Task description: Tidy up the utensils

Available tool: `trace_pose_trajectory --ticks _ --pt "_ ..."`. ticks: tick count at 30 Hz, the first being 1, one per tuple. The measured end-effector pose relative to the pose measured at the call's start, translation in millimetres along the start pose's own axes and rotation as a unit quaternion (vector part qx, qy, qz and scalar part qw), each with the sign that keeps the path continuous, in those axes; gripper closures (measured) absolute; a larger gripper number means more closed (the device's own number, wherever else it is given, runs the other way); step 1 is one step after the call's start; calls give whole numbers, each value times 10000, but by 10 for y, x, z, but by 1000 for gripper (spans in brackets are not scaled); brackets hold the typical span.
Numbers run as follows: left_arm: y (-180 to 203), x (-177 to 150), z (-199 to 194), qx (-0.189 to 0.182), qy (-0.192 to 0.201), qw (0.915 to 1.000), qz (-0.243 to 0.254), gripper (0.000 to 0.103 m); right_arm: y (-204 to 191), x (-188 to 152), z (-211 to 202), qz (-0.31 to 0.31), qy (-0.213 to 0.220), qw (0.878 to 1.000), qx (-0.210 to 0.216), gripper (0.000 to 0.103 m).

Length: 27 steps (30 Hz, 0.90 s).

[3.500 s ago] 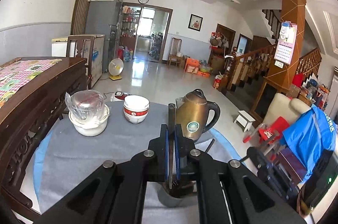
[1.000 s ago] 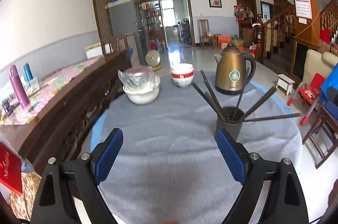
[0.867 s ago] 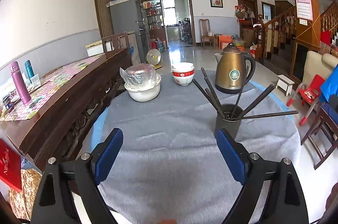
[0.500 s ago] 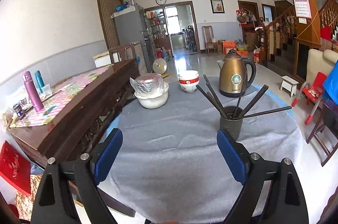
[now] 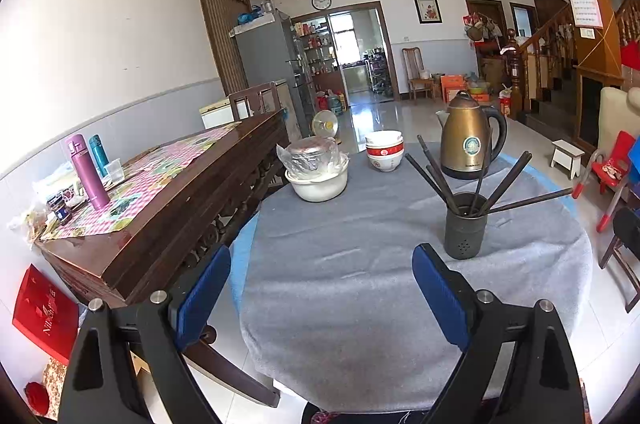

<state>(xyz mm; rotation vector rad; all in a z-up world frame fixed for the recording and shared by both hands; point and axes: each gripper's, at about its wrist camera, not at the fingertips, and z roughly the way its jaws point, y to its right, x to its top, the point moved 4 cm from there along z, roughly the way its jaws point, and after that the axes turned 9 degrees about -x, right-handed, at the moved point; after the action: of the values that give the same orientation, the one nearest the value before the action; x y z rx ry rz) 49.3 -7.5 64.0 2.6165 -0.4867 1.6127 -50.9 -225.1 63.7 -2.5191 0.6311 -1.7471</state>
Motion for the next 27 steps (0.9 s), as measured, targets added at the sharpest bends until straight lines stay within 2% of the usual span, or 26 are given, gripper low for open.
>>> trace_pose_trajectory --ticks 14,27 --pt "-6 -2 -51 12 52 10000 11 10 -19 -75 29 -23 -152 9998 -118 33" --pt "55 10 -85 -47 74 9999 71 9 -14 -63 -12 -22 -89 9999 -146 33"
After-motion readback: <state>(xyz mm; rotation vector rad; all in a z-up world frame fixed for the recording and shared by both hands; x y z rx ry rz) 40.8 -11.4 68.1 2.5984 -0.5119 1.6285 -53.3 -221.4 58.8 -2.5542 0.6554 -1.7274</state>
